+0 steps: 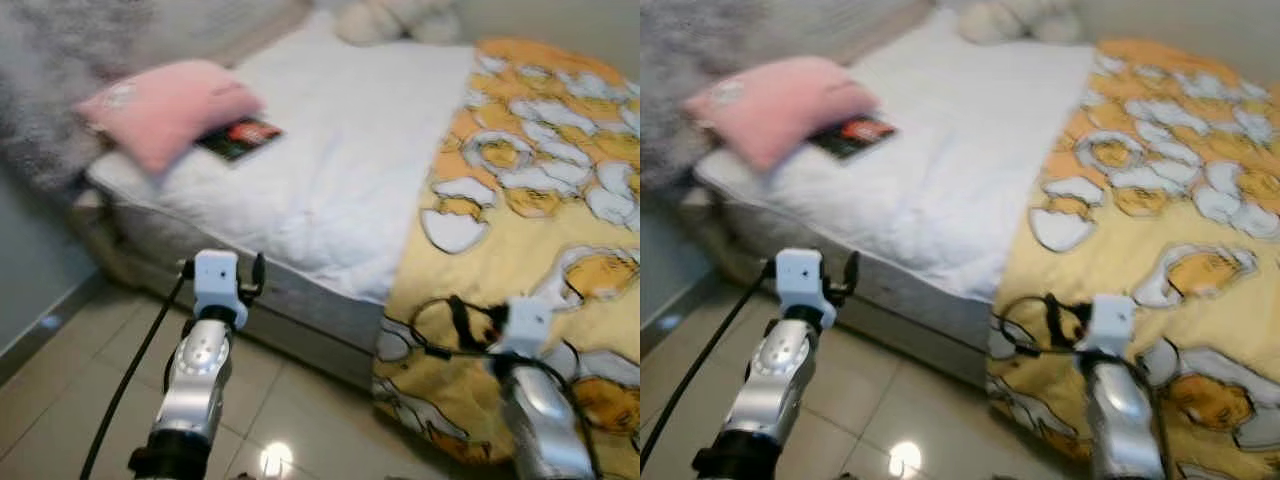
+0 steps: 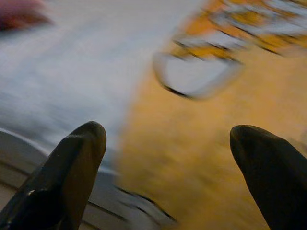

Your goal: Clean up the room

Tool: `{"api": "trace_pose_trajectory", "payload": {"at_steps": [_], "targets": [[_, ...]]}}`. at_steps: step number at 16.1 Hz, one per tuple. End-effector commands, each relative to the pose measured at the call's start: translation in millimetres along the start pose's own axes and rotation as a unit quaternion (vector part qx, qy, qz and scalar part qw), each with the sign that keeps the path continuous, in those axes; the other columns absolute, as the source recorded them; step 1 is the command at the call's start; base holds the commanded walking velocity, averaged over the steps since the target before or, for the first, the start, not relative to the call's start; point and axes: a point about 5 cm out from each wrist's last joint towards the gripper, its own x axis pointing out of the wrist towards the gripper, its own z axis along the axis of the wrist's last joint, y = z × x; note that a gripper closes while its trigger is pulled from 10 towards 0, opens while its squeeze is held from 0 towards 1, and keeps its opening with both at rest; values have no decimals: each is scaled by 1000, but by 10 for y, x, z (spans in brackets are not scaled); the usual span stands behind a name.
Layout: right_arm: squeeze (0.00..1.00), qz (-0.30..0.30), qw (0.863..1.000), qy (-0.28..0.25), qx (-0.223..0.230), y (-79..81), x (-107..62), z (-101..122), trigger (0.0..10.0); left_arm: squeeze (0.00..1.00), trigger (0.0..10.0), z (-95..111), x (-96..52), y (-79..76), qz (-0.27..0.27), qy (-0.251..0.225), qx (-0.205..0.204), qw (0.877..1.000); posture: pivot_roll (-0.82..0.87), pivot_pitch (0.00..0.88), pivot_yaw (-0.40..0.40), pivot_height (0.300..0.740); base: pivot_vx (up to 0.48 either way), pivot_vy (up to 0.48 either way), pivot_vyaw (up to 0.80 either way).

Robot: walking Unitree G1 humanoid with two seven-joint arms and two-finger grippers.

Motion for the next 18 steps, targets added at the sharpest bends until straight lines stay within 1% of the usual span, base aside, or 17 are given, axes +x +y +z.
{"api": "trace_pose_trajectory", "payload": {"at_steps": [1, 3, 4, 5, 6, 7, 8, 9, 10, 13, 14, 15, 16, 17, 18], "targets": [[0, 19, 1000, -3, 0, 96, 58, 26, 10000, 0, 10000, 29, 14, 44, 20, 1, 7, 1000, 83, 0, -14, 740, 435, 0, 581], [0, 28, 1000, 0, 2, 130, 78, 37, 10000, 0, 10000, 44, -22, -4, -7, -3, 17, 1000, 95, 0, -15, 740, 437, 0, 584], [0, 29, 1000, 1, 1, 119, 70, 36, 10000, 0, 10000, 43, -64, 3, -23, -7, 36, 999, 97, 0, -16, 740, 435, 0, 587], [0, 29, 1000, 1, 0, 90, 42, 27, 10000, 0, 10000, 36, -153, 53, -43, -10, 74, 996, 98, 0, -21, 740, 435, 0, 587], [0, 20, 1000, 5, 8, 49, -4, -6, 10000, 0, 10000, 37, -233, 97, -65, -12, 95, 993, 104, 0, -30, 740, 435, 0, 587], [0, 9, 1000, 15, 12, 19, -51, -76, 10000, 0, 10000, 46, -263, 114, -63, -8, 89, 994, 104, 0, -27, 740, 435, 0, 581], [0, 11, 1000, 15, 11, 26, -51, -87, 10000, 0, 10000, 51, -241, 75, -62, -2, 63, 996, 104, 0, -27, 740, 435, 0, 581], [0, 11, 1000, 15, 14, 45, -36, -92, 10000, 0, 10000, 25, -224, 9, -63, 7, 52, 997, 99, 0, -21, 740, 435, 0, 581], [0, 22, 1000, 9, 14, 97, -10, -54, 10000, 0, 10000, -7, -239, -34, -58, 23, 32, 998, 89, 0, -17, 740, 435, 0, 581], [0, 21, 999, 14, 43, 111, -20, -81, 10000, 0, 10000, 61, -180, 35, -47, 23, 39, 998, 82, 0, -6, 740, 435, 0, 587], [0, 21, 999, 15, 46, 116, -21, -86, 10000, 0, 10000, 66, -175, 42, -46, 25, 41, 998, 82, 0, -6, 740, 435, 0, 587], [0, 29, 999, 16, 41, 168, -9, -102, 10000, 0, 10000, 102, -151, 45, -57, 26, 78, 995, 73, 0, 28, 740, 435, 0, 581], [0, 38, 998, 15, 39, 230, 20, -109, 10000, 0, 10000, 117, -116, 69, -61, 32, 94, 993, 71, 0, 52, 740, 435, 0, 587], [0, 36, 998, 10, 42, 252, 43, -94, 10000, 0, 10000, 126, -93, 98, -61, 35, 93, 993, 73, 0, 63, 740, 439, 0, 587], [0, 30, 998, 5, 52, 281, 64, -73, 10000, 0, 10000, 149, -51, 163, -50, 36, 84, 995, 70, 0, 75, 740, 435, 0, 587]]}}
